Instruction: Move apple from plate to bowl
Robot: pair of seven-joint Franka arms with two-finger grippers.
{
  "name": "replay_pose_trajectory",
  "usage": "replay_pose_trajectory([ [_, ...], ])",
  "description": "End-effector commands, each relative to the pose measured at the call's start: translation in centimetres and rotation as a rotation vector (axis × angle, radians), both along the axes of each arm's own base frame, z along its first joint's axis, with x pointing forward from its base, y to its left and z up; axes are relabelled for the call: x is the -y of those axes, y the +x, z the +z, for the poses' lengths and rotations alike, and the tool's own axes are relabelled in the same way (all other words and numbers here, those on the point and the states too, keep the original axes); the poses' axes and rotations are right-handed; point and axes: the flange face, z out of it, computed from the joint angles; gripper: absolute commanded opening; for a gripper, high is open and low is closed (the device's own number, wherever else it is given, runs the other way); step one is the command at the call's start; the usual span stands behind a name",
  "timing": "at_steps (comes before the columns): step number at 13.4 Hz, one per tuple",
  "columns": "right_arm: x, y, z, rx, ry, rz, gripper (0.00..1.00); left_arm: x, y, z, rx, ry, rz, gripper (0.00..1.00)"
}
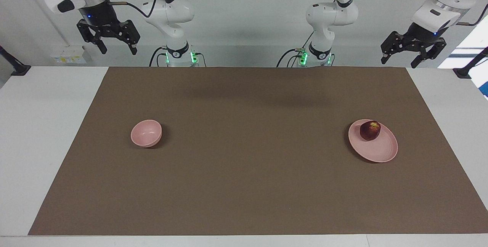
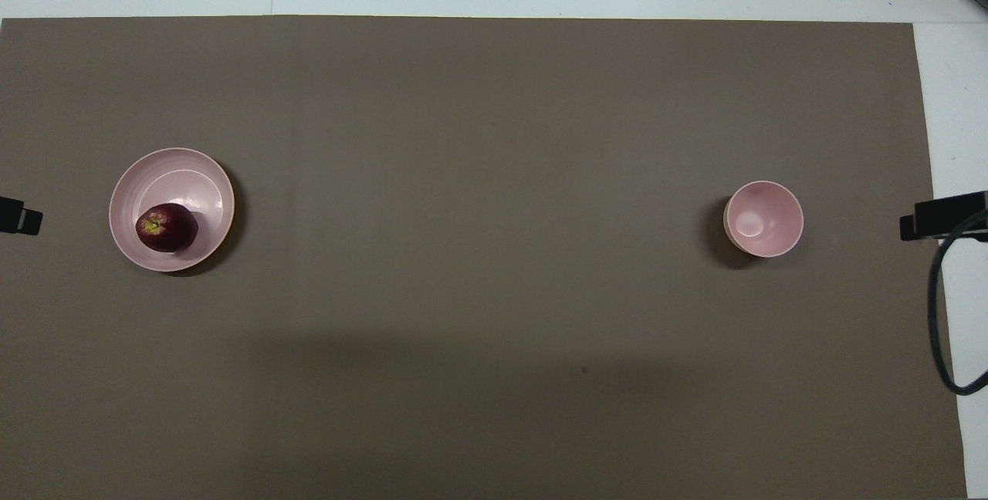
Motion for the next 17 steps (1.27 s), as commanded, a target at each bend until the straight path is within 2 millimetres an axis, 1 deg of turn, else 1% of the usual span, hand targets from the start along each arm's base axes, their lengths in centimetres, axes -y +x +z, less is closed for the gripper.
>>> replay_pose_trajectory([
  [1,0.2,-0.3,0.4,0.007,0.019,0.011,1.00,-0.5,-0.2,-1.5,0.020,0.013,-0.023,1.00],
  [2,0.2,-0.3,0.4,0.007,0.019,0.011,1.00,-0.8,0.0,-2.1,0.020,0.013,-0.031,1.00],
  [3,0.2,-0.3,0.4,0.007,0.019,0.011,1.00,-2.1,0.1,-3.1,0.015,0.012,-0.031,1.00],
  [4,0.2,-0.3,0.4,0.007,0.019,0.011,1.00,-2.4,0.4,-4.6,0.014,0.012,-0.045,1.00],
  [8,0.2,-0.3,0.4,0.007,0.019,0.011,1.00,-2.5,1.8,-11.8,0.078,0.017,-0.039,1.00],
  [9,0.2,-0.3,0.4,0.007,0.019,0.011,1.00,-2.5,2.0,-13.3,0.098,0.020,-0.037,1.00],
  [11,0.2,-0.3,0.4,0.007,0.019,0.011,1.00,-2.5,2.6,-16.9,0.098,0.019,-0.033,1.00],
  [12,0.2,-0.3,0.4,0.007,0.019,0.011,1.00,-2.5,2.8,-17.8,0.108,0.021,-0.031,1.00],
  [14,0.2,-0.3,0.4,0.007,0.019,0.011,1.00,-2.1,3.7,-20.3,0.113,0.024,-0.040,1.00],
  [15,0.2,-0.3,0.4,0.007,0.019,0.011,1.00,-2.0,4.1,-22.1,0.104,0.025,-0.042,1.00],
  [17,0.2,-0.3,0.4,0.007,0.019,0.011,1.00,-2.2,5.4,-26.6,0.118,0.032,-0.039,1.00],
])
